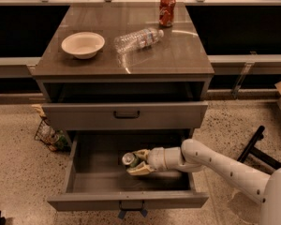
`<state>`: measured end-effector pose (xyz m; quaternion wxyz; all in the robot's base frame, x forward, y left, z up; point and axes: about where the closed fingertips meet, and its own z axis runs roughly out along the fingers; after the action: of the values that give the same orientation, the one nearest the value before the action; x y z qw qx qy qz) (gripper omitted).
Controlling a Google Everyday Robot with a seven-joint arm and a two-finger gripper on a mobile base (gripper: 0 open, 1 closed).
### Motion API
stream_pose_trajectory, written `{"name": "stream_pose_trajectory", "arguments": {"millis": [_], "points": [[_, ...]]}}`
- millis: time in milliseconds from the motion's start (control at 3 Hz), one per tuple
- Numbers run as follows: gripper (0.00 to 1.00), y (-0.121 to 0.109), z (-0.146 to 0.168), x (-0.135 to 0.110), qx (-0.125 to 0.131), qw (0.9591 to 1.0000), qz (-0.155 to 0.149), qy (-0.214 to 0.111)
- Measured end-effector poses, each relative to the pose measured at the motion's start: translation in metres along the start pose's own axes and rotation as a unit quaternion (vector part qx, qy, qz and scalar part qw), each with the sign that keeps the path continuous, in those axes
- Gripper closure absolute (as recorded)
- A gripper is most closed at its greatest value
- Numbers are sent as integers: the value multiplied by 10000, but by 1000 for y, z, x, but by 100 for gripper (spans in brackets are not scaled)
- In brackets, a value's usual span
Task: Place green can into middle drawer
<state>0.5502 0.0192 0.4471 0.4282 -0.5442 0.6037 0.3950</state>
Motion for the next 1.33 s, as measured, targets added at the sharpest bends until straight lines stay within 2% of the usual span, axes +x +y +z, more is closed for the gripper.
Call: {"name": "stream_pose_trajectory", "arguments": {"millis": [333, 1000, 1333], "points": [[61, -5, 12, 3, 34, 10000, 30, -34], [15, 4, 19, 8, 111, 9998, 147, -31], [0, 8, 5, 8, 230, 9995, 196, 104]]}}
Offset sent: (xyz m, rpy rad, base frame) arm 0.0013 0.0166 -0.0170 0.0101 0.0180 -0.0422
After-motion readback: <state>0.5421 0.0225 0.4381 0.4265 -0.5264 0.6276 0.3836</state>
